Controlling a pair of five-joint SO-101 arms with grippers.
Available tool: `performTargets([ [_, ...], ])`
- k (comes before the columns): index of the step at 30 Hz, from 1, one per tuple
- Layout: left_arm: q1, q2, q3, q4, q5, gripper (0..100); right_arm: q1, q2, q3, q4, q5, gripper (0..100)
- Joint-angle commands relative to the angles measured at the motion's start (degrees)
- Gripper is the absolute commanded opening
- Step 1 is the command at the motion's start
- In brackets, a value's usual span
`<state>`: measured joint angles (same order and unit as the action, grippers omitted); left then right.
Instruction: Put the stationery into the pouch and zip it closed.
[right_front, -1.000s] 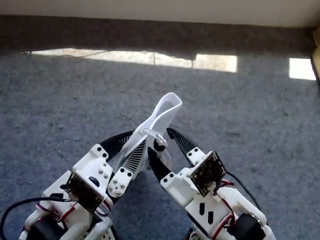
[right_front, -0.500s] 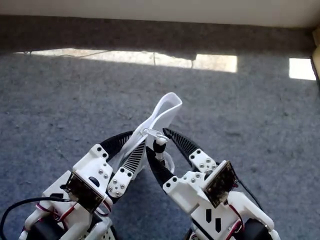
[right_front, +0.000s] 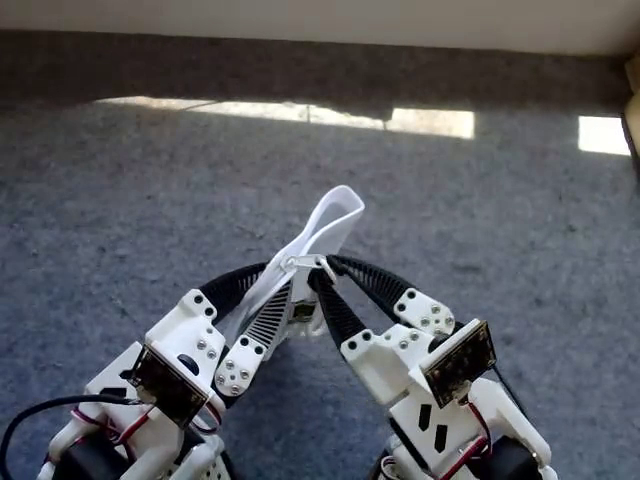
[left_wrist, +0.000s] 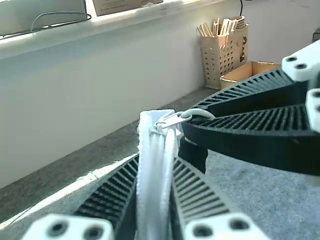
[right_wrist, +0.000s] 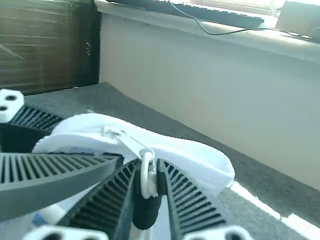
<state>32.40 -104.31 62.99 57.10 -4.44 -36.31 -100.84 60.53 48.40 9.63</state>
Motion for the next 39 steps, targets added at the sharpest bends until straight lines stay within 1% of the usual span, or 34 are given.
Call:
performTargets([
  [1,-0.66,-0.84,0.31,1.32,0.79,0,5.49,0.66,1.01,-3.82,0.53,0.5],
  [10,-0.66,-0.84,0.31,1.41,0.79,0,12.79,0.66,9.71,-14.2,0.44,0.5],
  [20,-0.75,-0.84,-0.04,2.81,0.7,0,19.38,0.66,10.15,-14.99,-1.49,0.5],
  [30,-0.75,-0.92,-0.13,2.9,0.7,0,22.37,0.66,10.24,-14.99,-1.49,0.5],
  [36,-0.75,-0.92,0.22,2.55,0.53,0,22.2,0.66,9.8,-15.08,-1.49,0.5],
  [39,-0.66,-0.92,0.4,0.79,0.53,0,22.37,0.66,9.71,-17.63,-1.49,0.5],
])
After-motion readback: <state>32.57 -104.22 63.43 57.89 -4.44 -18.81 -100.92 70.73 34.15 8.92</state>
